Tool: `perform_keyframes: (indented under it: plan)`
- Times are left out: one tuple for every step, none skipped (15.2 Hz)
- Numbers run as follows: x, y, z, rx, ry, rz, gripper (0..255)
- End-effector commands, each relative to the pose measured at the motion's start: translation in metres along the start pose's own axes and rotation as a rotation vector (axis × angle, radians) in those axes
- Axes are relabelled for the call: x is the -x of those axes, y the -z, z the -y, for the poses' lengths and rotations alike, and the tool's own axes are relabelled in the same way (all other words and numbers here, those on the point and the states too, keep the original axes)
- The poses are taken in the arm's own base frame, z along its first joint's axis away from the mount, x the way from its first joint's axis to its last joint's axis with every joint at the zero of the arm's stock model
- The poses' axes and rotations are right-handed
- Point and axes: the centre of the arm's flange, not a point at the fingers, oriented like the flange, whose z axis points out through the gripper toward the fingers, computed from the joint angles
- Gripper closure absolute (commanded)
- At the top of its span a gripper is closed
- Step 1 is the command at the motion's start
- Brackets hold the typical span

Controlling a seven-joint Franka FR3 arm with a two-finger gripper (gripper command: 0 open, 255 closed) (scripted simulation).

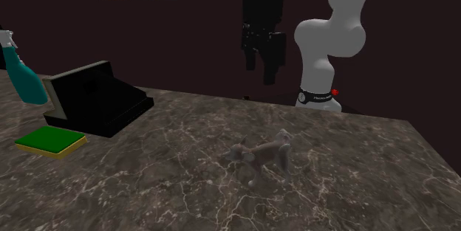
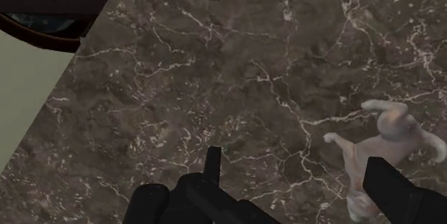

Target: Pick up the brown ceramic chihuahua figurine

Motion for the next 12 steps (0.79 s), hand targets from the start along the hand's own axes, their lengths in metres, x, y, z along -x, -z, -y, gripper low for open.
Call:
perform_keyframes:
  plan:
    - [-0.01, -0.016, 0.022, -0.002, -0.019, 0.002, 0]
    - [-0.015, -0.022, 0.033, -0.003, -0.028, 0.002, 0]
    - [-0.019, -0.028, 0.043, -0.003, -0.037, 0.003, 0]
    - [-0.024, -0.035, 0.054, -0.004, -0.045, 0.004, 0]
    - [-0.029, -0.041, 0.064, -0.004, -0.054, 0.005, 0]
    - [-0.035, -0.048, 0.074, -0.005, -0.063, 0.006, 0]
    - [-0.04, -0.054, 0.085, -0.005, -0.072, 0.006, 0]
    - [-0.045, -0.061, 0.095, -0.005, -0.08, 0.007, 0]
    - [-0.05, -0.067, 0.105, -0.006, -0.089, 0.008, 0]
    - [-0.054, -0.071, 0.111, -0.006, -0.094, 0.008, 0]
    - [-0.054, -0.076, 0.111, -0.006, -0.094, 0.008, 0]
    - [-0.054, -0.081, 0.111, -0.006, -0.094, 0.008, 0]
